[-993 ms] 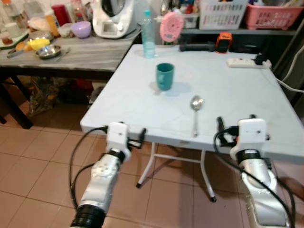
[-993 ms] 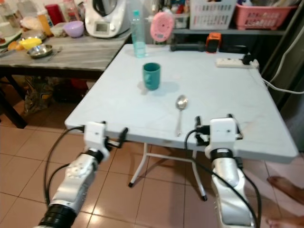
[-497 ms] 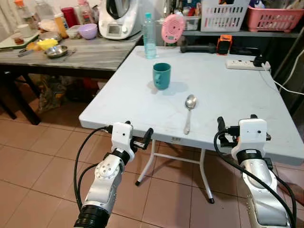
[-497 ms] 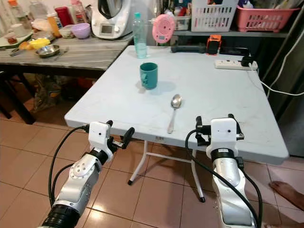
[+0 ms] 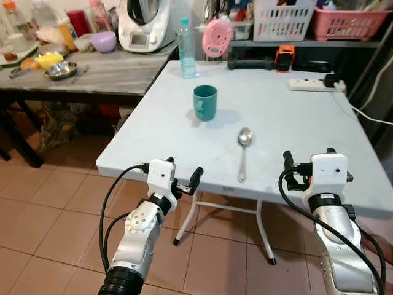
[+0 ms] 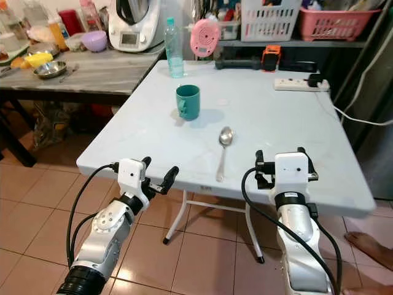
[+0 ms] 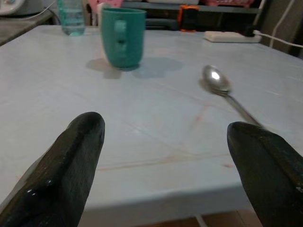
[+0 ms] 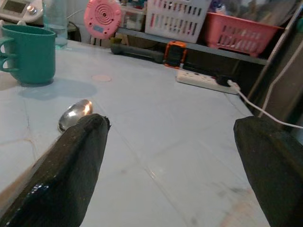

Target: Setting the table

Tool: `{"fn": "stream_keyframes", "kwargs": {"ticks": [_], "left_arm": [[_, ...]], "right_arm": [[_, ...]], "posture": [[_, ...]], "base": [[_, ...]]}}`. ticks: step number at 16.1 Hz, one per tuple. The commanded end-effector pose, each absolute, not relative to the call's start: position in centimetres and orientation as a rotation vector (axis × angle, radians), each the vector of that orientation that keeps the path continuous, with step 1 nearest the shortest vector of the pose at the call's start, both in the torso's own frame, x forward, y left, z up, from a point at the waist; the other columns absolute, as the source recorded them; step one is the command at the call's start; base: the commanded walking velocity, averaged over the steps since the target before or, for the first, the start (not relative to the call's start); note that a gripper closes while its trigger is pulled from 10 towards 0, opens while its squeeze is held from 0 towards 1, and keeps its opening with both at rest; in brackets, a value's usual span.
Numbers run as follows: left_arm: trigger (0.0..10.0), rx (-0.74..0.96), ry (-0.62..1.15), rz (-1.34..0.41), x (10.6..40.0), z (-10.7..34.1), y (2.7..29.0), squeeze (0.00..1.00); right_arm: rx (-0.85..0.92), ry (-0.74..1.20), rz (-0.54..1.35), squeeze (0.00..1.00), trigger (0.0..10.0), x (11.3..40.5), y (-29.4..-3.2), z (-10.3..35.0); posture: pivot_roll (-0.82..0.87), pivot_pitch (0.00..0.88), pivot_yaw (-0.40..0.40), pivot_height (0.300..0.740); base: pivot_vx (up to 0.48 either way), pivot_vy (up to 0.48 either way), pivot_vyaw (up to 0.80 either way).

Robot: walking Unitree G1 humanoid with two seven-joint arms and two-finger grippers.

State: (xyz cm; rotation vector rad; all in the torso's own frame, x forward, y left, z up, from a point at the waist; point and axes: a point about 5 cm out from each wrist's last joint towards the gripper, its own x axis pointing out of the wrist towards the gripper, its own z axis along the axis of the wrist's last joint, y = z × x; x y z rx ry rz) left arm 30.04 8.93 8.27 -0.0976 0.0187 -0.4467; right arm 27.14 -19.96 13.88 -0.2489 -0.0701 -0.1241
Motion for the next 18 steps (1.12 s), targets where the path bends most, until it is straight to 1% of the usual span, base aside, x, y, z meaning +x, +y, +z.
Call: {"fn": "stream_keyframes", "kwargs": {"ticks": [1,7,9,12,16,17,18], "left_arm": [[10.0,-0.088,-0.009,-0.451,30.3,8.9,9.1,0.0],[10.0,-0.084,-0.002,-0.457,30.3,8.9,9.1,0.0],[10.0,-0.078,0.001,-0.46,30.2,8.9,9.2,0.0],[10.0,-0.086,0.01,-0.49,29.8,8.7,9.2,0.0],[10.0,-0.037,0.017,-0.549,28.4,8.2,10.7,0.0],[10.0,-0.005,0.019,-0.587,27.8,8.1,11.3,0.0],[10.0,0.014,0.024,-0.613,27.4,8.1,11.7,0.0]], "right_arm": [[-0.247,-0.091,-0.115,0.0,10.0,27.2,-19.6,14.2],[-0.242,-0.084,-0.115,0.0,10.0,26.9,-19.5,14.0],[-0.223,-0.078,-0.101,0.0,10.0,26.6,-19.3,13.8],[-0.15,-0.065,-0.053,0.0,10.0,26.4,-18.3,13.4],[-0.024,-0.005,-0.004,0.0,10.0,26.4,-16.9,12.6],[-0.011,-0.003,0.009,0.0,10.0,26.5,-16.3,12.5],[-0.044,-0.012,0.018,0.0,10.0,26.6,-15.9,12.6]], "posture": [[-0.2,0.0,0.082,0.74],[-0.2,0.0,0.086,0.74],[-0.21,0.0,0.1,0.74],[-0.21,0.0,0.104,0.74],[-0.2,0.0,0.109,0.74],[-0.19,0.0,0.11,0.74],[-0.19,0.0,0.113,0.74]], "base": [[0.36,0.0,0.0],[0.361,0.0,0.0],[0.349,0.0,0.0],[0.0,0.0,0.0],[0.0,0.0,0.0],[0.0,0.0,0.0],[0.0,0.0,0.0]]}}
